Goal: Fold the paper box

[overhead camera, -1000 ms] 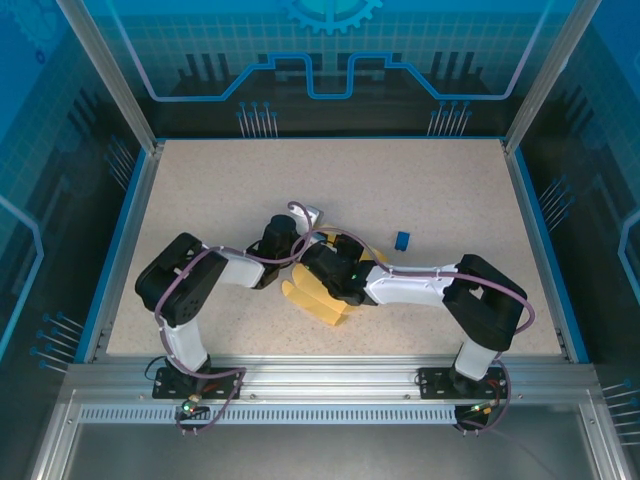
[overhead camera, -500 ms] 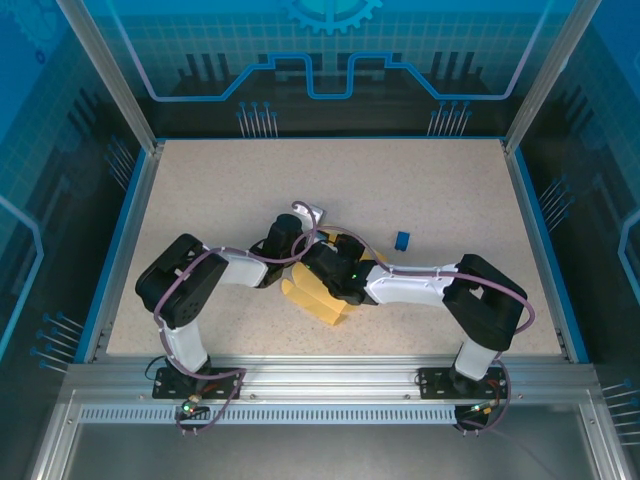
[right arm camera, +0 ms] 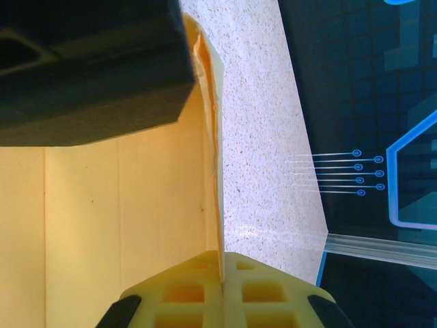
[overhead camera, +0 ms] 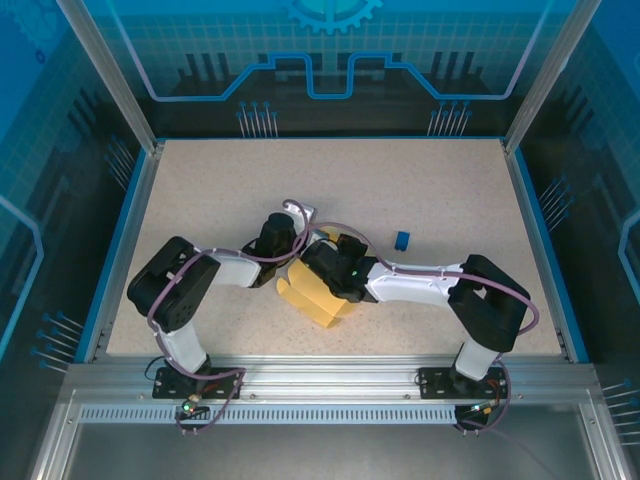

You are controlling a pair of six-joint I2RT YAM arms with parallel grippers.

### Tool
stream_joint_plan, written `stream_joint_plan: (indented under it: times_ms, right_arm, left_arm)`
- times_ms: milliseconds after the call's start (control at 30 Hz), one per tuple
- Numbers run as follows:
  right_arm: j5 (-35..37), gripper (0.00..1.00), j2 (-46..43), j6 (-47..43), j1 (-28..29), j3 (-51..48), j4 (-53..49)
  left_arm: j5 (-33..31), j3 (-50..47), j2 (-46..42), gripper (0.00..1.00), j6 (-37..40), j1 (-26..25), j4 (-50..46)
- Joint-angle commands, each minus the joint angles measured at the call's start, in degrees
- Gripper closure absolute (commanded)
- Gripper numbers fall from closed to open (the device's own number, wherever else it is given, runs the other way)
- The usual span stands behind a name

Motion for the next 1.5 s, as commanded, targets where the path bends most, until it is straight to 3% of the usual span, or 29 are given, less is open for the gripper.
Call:
stream_joint_plan:
  times_ms: [0,400,833,1067,1467]
  right_arm:
    - [2.0,1.0,-2.0,2.3,-1.6,1.1,-5.1]
    - [0.4,1.0,-2.9,3.3,-2.9,1.5,-5.4]
    - [-1.7,1.0,-3.8,4.4,-3.4,1.5,-5.7]
    - [-3.7,1.0,-3.9,4.1,-3.7,1.5,-5.4]
    - [-6.6,1.0,-5.4,5.1,-3.6,0.3,-5.0]
  left_arm:
    - [-0.6,-1.7,-1.6,0.4,0.2,1.5,-0.6]
    - [3.9,-2.7,1.2,0.29,0.5,1.6,1.1]
    - [14.2,-0.3,5.1,0.27,0.4,1.5,4.5]
    - [16.3,2.4,6.0,0.26,0.4,1.6,4.3]
    - [13.4,7.5,7.9,0.4,-0.2,1.5,1.7]
